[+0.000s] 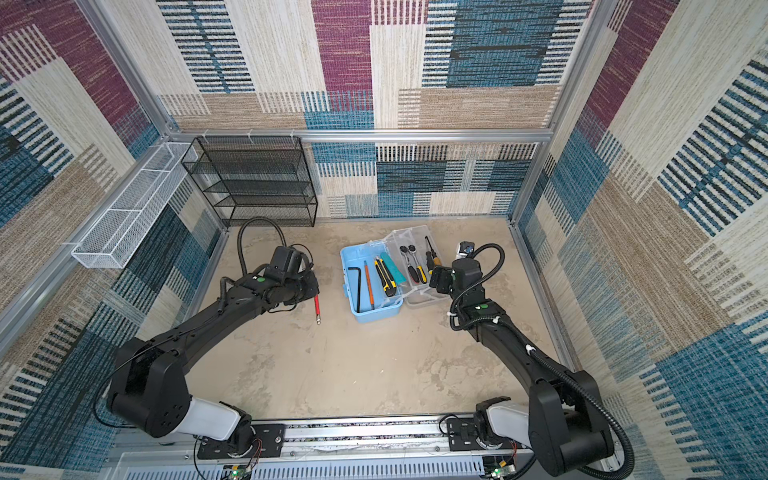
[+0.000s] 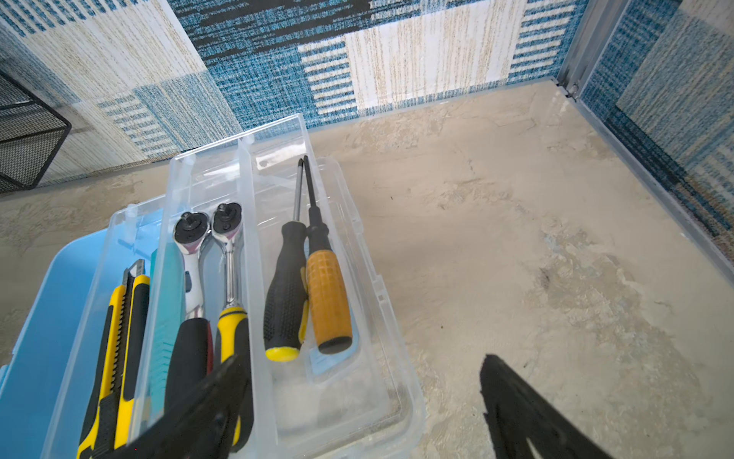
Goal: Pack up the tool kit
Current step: 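Lower the red-handled hex key into the blue box, open left gripper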
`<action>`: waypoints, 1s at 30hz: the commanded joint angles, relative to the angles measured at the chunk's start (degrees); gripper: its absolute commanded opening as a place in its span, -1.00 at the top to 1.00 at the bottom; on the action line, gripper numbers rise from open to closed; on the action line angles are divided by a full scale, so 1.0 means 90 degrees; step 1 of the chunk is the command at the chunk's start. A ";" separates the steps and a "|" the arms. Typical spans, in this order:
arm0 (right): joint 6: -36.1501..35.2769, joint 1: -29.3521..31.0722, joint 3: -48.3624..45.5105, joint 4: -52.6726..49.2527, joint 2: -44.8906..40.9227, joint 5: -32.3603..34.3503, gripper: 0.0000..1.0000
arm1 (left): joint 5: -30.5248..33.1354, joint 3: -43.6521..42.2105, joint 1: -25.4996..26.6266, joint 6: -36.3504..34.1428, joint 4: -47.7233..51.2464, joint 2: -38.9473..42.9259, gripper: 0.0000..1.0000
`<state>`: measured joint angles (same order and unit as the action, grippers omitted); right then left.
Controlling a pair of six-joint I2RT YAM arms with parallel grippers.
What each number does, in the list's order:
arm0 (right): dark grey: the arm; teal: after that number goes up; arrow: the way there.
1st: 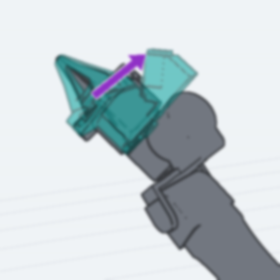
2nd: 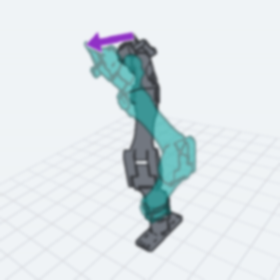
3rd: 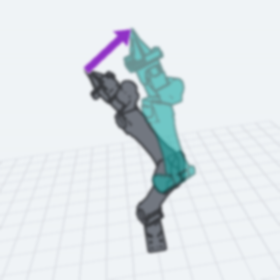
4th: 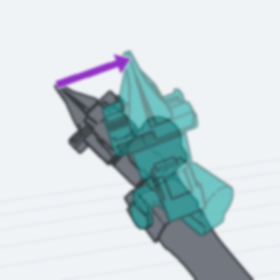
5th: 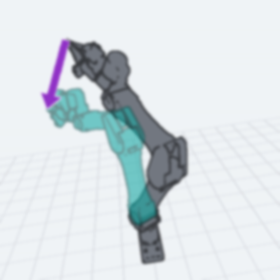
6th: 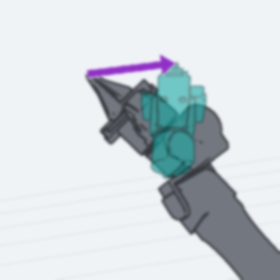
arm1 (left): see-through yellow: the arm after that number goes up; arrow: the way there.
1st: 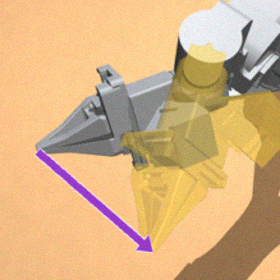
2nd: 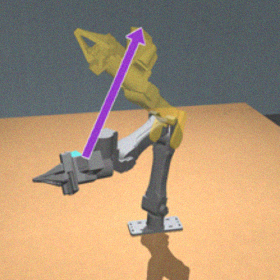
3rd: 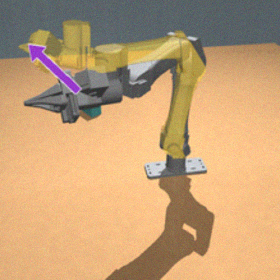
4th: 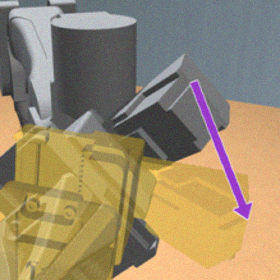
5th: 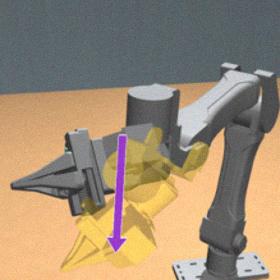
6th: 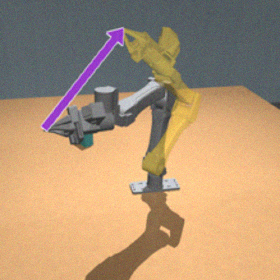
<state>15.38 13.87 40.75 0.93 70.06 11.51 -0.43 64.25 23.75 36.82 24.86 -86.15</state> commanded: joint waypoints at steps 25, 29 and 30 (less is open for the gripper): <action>0.0171 -0.1113 -0.0601 0.1376 -0.0090 -0.2129 -0.87 | -0.1413 0.2227 0.0677 0.0863 -0.0828 -0.3024 1.00; 0.0158 -0.1255 -0.0488 0.1507 0.0129 -0.2376 -0.87 | -0.1466 0.2192 0.0726 0.0837 -0.0828 -0.3046 0.57; 0.0134 -0.1258 -0.0475 0.1555 0.0167 -0.2405 -0.87 | -0.1466 0.2202 0.0730 0.0824 -0.0822 -0.3038 0.43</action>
<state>16.43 2.61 35.70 11.16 70.85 -7.68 -12.45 84.05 30.17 43.31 19.44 -113.75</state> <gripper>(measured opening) 0.936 0.223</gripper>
